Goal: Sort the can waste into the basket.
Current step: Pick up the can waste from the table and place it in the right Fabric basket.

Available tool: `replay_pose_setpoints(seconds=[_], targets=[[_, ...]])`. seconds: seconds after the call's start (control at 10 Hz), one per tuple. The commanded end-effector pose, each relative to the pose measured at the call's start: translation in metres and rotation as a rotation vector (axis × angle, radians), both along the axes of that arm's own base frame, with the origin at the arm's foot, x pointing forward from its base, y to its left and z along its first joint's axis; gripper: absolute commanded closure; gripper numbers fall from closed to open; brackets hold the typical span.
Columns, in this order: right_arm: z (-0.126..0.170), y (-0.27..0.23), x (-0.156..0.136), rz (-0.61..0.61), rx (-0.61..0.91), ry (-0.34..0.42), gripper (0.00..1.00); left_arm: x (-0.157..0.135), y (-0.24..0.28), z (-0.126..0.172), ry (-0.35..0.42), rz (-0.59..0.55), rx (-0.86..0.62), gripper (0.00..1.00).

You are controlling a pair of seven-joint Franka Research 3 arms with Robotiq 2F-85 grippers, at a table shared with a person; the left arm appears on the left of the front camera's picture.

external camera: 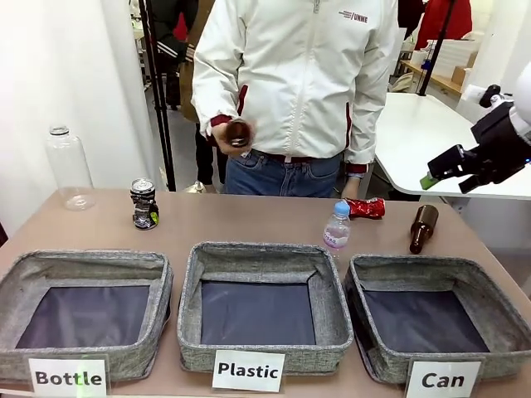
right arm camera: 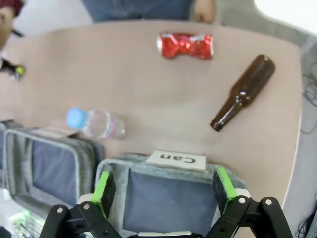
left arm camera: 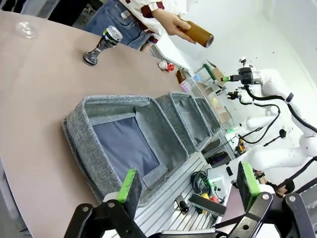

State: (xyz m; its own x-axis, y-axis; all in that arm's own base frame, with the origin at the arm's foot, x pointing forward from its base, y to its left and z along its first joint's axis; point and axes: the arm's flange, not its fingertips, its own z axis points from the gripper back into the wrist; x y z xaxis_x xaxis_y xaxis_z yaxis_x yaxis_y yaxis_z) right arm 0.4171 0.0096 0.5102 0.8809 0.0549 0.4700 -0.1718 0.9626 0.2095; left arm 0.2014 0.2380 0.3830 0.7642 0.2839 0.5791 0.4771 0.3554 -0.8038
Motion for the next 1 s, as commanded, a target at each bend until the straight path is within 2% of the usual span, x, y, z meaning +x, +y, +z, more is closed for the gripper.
replay_pose_setpoints(seconds=[0.0,0.1,0.2,0.3,0.4,0.6,0.7,0.9], targets=[[-0.006,0.011,0.0,-0.05,-0.067,-0.011,0.0,0.001,0.0,0.002,-0.033,0.007,-0.01,0.0],[-0.002,0.016,0.023,-0.025,-0.106,0.022,0.0,0.0,0.0,0.0,0.0,0.0,0.0,0.0],[0.003,0.024,0.056,-0.033,-0.152,0.064,0.0,-0.022,0.0,0.025,-0.067,0.02,0.006,0.0],[0.005,0.03,0.086,-0.045,-0.201,0.111,0.0,-0.043,0.012,0.043,-0.017,-0.035,-0.035,0.0],[0.004,0.037,0.118,-0.04,-0.247,0.146,0.0,-0.06,0.034,0.056,0.008,-0.081,0.019,0.0],[-0.008,0.048,0.174,0.036,-0.349,0.218,0.0,-0.096,0.074,0.06,0.036,-0.096,0.025,0.0],[-0.014,0.049,0.196,0.012,-0.353,0.26,0.0,-0.104,0.082,0.059,0.029,-0.118,-0.013,0.0],[-0.03,0.056,0.232,-0.014,-0.339,0.282,0.0,-0.114,0.09,0.061,0.021,-0.147,-0.062,0.0]])
